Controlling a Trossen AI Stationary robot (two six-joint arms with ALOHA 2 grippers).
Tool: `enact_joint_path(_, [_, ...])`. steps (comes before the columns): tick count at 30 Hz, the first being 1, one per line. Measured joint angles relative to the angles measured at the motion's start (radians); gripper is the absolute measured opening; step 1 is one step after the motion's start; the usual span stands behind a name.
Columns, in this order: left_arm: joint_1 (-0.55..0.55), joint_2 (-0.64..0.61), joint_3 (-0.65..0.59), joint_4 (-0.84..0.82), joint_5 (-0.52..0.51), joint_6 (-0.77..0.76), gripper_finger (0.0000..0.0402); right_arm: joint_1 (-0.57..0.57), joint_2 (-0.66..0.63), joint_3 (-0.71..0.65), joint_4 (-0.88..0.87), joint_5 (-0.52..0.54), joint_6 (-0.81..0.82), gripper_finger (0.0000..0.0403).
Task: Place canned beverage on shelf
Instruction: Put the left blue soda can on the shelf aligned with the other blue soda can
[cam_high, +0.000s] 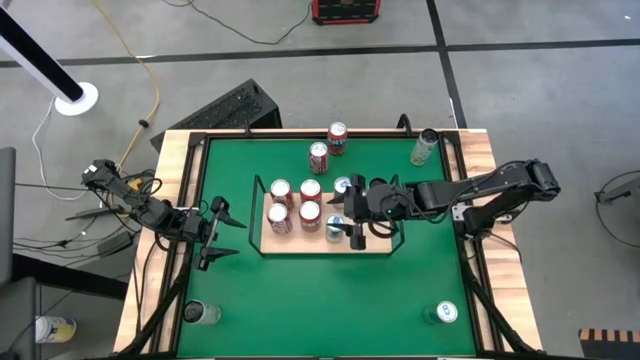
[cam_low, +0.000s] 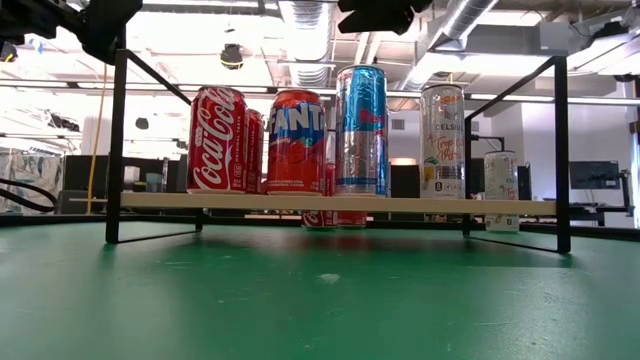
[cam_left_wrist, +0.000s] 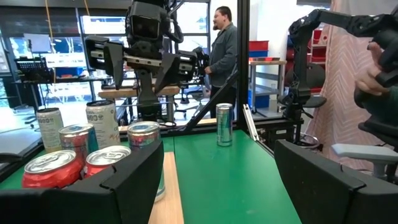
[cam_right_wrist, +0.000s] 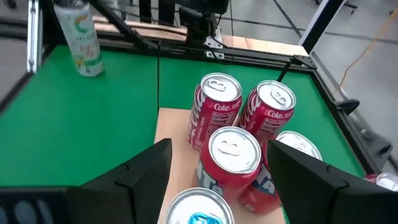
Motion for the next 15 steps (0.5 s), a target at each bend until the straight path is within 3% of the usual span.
enact_joint_path(15, [0.000,0.000,0.000,0.000,0.000,0.002,0.0293,-0.021,0.000,0.000,-0.069,0.002,0.087,0.0286])
